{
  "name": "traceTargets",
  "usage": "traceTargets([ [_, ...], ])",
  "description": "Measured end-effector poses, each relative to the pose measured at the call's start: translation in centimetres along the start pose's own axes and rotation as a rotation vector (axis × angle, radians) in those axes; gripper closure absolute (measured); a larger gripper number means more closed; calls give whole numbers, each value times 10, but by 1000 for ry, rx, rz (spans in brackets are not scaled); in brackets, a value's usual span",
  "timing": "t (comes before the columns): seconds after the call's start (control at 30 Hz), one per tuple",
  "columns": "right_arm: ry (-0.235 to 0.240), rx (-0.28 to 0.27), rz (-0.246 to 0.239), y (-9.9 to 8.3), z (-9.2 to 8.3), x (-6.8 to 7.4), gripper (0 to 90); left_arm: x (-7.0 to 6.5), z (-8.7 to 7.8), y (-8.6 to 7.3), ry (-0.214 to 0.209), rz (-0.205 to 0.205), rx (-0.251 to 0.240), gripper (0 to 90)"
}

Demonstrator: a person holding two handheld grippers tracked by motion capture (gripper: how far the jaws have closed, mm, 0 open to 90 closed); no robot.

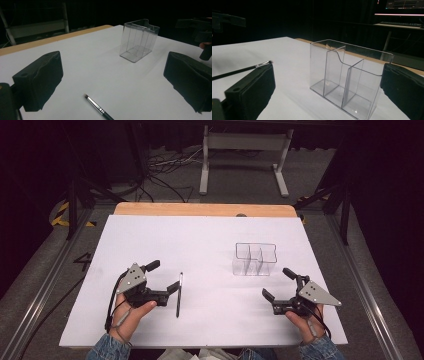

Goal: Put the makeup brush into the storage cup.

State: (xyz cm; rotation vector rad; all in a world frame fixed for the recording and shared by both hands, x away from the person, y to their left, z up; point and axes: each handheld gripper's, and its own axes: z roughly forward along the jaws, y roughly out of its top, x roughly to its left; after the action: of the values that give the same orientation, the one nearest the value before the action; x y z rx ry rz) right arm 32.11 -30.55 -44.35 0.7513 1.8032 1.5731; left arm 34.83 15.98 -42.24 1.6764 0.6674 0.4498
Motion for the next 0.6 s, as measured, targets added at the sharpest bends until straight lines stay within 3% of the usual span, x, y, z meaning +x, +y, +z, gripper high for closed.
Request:
traceTargets([
  [0.2, 2, -4, -4, 0, -1, 0, 4, -4, 6, 7, -9, 12, -4, 25],
  [0.4, 1, 2, -9, 0, -3, -1, 7, -7, 8, 12, -11, 26, 42, 30],
  [0.47, -2, -3, -5, 1, -4, -1, 7, -8, 8, 17, -10, 32, 117, 42],
  [0.6, -3, -9, -1, 1, -5, -2, 7, -9, 10, 22, -6, 16, 214, 42],
])
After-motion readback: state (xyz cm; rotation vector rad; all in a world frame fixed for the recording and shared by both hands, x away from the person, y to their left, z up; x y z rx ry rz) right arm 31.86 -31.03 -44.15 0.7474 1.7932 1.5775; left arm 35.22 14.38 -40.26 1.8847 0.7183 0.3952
